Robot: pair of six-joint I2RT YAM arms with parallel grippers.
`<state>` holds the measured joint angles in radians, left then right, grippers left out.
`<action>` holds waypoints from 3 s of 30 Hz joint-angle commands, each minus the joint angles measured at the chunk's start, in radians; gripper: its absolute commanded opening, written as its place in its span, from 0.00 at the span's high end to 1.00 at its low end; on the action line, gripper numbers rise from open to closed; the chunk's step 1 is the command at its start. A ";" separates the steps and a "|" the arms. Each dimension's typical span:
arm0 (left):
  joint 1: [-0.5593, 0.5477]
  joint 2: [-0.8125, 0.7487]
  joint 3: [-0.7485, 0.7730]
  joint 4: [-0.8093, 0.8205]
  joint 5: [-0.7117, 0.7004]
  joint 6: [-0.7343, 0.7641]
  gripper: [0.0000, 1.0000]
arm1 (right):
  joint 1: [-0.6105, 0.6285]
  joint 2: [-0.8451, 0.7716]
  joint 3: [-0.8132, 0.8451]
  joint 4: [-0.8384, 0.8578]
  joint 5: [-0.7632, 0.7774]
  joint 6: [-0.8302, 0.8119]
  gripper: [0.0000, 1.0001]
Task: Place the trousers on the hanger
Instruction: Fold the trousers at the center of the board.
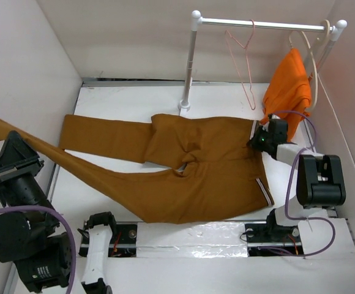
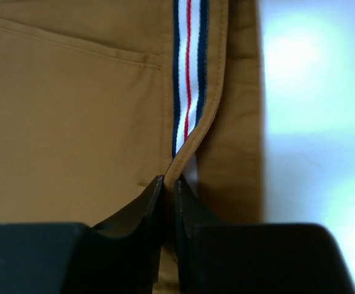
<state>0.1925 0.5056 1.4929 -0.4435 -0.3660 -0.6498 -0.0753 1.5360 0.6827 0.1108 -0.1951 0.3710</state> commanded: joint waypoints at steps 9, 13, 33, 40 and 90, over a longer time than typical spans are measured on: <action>-0.025 -0.010 -0.151 0.094 0.012 0.056 1.00 | 0.051 0.090 0.365 -0.108 -0.035 -0.078 0.15; -0.025 -0.007 -0.198 0.127 0.036 0.052 1.00 | 0.042 -0.138 0.237 -0.175 0.052 -0.104 0.03; -0.025 -0.027 -0.436 0.281 0.243 0.012 1.00 | 0.074 -0.842 -0.372 -0.415 0.154 0.128 0.73; -0.025 -0.032 -0.467 0.302 0.266 0.003 1.00 | 0.083 -0.374 -0.157 -0.306 0.111 -0.004 0.74; -0.025 -0.001 -0.519 0.354 0.263 -0.014 1.00 | -0.027 -0.800 -0.371 -0.447 0.263 0.200 0.54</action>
<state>0.1699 0.5064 0.9470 -0.1539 -0.1028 -0.6773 -0.0788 0.7059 0.3431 -0.4507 0.0944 0.5781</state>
